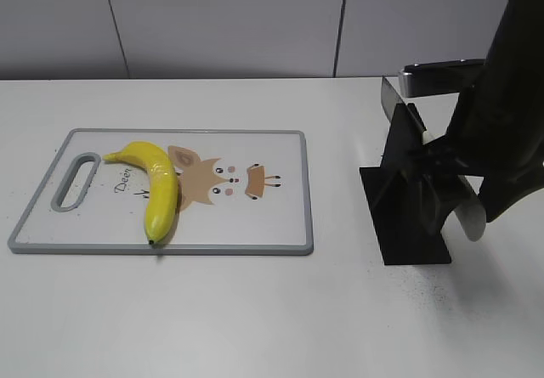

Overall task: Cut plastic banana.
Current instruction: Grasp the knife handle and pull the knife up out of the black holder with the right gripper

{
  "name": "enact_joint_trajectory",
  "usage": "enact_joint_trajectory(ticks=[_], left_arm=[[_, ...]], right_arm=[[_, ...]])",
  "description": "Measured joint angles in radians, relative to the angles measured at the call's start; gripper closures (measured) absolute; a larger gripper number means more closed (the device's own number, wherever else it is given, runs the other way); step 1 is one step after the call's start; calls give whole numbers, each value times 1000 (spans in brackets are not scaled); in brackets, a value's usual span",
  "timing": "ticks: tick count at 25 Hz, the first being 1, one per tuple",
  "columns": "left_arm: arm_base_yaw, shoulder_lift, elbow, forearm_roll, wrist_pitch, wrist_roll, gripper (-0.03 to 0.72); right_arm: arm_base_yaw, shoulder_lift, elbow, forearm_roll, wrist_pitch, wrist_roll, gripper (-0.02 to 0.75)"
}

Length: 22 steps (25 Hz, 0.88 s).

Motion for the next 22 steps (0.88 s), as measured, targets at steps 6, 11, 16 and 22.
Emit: enact_joint_trajectory(ticks=[6, 11, 16, 22], left_arm=[[0, 0, 0, 0, 0, 0, 167], [0, 0, 0, 0, 0, 0, 167], [0, 0, 0, 0, 0, 0, 167], [0, 0, 0, -1, 0, 0, 167]], right_arm=[[0, 37, 0, -18, -3, 31, 228], [0, 42, 0, -17, -6, 44, 388], [0, 42, 0, -19, -4, 84, 555], [0, 42, 0, -19, 1, 87, 555]])
